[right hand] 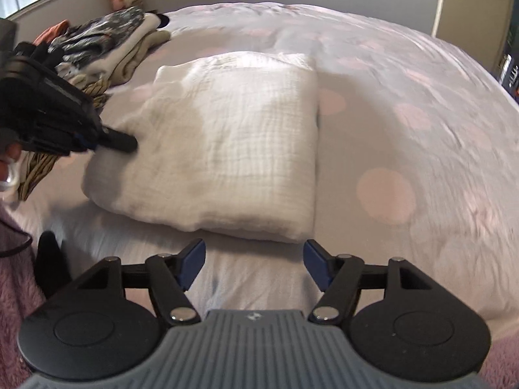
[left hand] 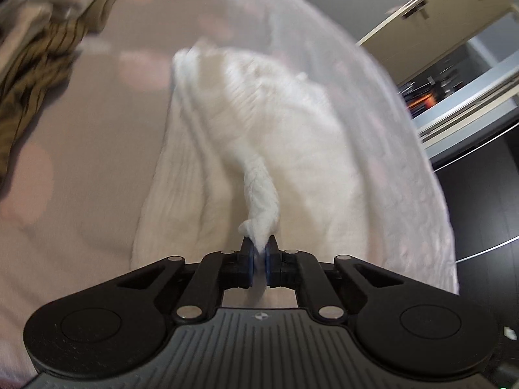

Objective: Fold clothes

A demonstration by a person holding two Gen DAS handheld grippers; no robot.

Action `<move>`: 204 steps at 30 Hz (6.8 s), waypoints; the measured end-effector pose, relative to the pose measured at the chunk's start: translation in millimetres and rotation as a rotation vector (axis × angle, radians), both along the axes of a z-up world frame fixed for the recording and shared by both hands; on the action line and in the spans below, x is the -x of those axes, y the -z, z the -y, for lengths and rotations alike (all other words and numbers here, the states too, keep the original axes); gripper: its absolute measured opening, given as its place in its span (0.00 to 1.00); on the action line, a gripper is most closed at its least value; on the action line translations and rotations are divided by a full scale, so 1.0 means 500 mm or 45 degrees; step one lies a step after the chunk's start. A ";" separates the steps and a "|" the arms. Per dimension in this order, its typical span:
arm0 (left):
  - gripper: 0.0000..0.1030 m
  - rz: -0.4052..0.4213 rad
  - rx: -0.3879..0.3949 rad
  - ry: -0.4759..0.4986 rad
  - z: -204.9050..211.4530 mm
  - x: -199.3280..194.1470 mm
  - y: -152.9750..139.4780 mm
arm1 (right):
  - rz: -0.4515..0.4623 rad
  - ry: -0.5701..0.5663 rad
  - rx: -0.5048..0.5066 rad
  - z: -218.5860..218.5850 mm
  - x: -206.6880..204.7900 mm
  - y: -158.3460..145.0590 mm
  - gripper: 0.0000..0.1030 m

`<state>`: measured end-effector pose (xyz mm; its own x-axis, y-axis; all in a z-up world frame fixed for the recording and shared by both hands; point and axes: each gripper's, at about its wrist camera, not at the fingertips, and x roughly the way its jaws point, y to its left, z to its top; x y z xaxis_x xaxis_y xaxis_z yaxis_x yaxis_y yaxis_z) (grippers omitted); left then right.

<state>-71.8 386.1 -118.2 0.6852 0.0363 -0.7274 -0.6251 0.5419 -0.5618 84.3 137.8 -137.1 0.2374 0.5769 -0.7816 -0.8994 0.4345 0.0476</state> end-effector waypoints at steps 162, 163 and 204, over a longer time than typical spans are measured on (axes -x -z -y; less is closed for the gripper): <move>0.36 0.140 0.626 -0.191 -0.082 0.005 0.159 | 0.253 -0.381 -0.322 -0.121 0.141 0.001 0.09; 0.30 0.143 0.614 -0.192 -0.083 0.007 0.158 | 0.258 -0.389 -0.317 -0.122 0.141 0.002 0.09; 0.51 -0.104 -0.168 -0.142 -0.165 -0.002 -0.017 | 0.033 0.048 -0.103 -0.150 -0.143 -0.052 0.58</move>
